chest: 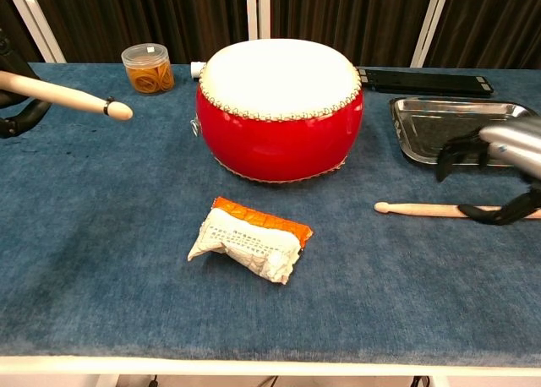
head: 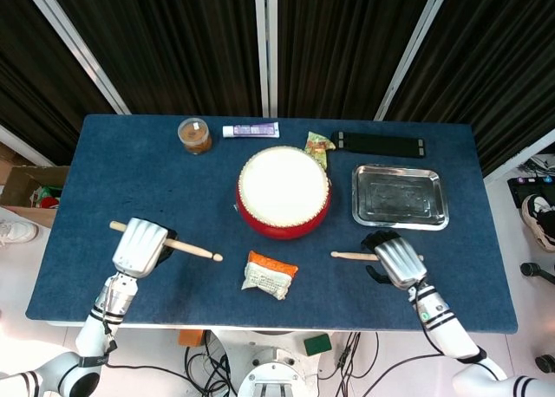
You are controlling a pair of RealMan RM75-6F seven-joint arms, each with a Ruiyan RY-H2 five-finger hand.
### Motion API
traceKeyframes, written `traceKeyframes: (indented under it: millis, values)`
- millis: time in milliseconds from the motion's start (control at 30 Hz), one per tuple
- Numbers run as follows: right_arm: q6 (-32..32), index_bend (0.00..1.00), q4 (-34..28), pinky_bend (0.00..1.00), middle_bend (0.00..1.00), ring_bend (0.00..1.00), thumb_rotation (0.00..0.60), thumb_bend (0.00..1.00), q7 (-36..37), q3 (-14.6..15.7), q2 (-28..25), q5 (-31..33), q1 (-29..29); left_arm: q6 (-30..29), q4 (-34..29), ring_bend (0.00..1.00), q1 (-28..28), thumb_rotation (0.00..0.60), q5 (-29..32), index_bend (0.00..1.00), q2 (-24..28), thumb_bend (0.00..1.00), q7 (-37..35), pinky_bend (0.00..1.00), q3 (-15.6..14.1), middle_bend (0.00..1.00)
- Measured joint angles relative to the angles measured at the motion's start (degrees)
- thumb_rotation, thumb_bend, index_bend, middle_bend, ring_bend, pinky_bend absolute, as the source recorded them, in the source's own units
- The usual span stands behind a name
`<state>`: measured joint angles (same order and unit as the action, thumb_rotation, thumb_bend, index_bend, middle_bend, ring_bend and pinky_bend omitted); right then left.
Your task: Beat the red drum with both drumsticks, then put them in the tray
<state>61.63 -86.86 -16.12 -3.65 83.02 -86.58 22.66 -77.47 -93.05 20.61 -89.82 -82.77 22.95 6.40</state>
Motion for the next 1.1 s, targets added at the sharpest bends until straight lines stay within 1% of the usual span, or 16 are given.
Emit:
traceKeyframes:
  millis: [200,433,533,700,833,933,1033,1100]
  values:
    - [-1.2,0.48,3.4,0.38,0.4,0.26,0.6,0.33,-7.9,-0.5,4.6,2.5,1.9,0.1,-0.3,1.0,-0.1,0.6,1.2,1.0,0.2,0.49,-0.7,1.0,-0.2,1.0]
    - [0.0,0.48,6.7,0.37,0.41,0.26,0.6,0.33,-12.2,0.1,7.9,3.8,2.1,0.6,-0.7,1.0,-0.1,0.6,2.2,1.0,0.8,0.49,-1.2,1.0,-0.6,1.0]
    - [0.4,0.48,7.8,0.37,0.41,0.26,0.6,0.33,-12.8,0.4,9.1,4.1,2.0,0.8,-0.9,1.0,0.0,0.6,2.4,1.0,0.9,0.49,-1.4,1.0,-0.7,1.0]
    - [0.9,0.49,9.3,0.36,0.45,0.26,0.6,0.34,-12.9,0.8,10.3,4.2,2.1,0.9,-1.1,1.0,0.1,0.6,2.7,1.0,1.2,0.49,-1.6,1.0,-0.9,1.0]
    - [1.8,0.53,10.3,0.36,0.49,0.27,0.6,0.36,-11.9,1.1,10.9,3.6,2.1,0.9,-1.1,1.0,0.0,0.6,2.9,1.0,1.4,0.49,-2.0,1.0,-1.0,1.0]
    - [2.8,0.57,11.4,0.36,0.53,0.29,0.6,0.39,-11.1,1.3,11.5,3.0,1.9,0.9,-1.0,1.0,0.0,0.6,3.0,1.0,1.5,0.49,-2.2,1.0,-1.1,1.0]
    - [3.4,0.59,12.5,0.36,0.55,0.3,0.6,0.45,-10.8,1.6,12.1,2.6,1.8,1.0,-1.0,1.0,0.1,0.6,3.2,1.0,1.6,0.49,-2.3,1.0,-1.2,1.0]
    - [4.1,0.61,12.9,0.36,0.56,0.31,0.6,0.48,-10.4,1.7,12.3,2.2,1.6,1.1,-1.0,1.0,0.1,0.6,3.3,1.0,1.7,0.49,-2.3,1.0,-1.3,1.0]
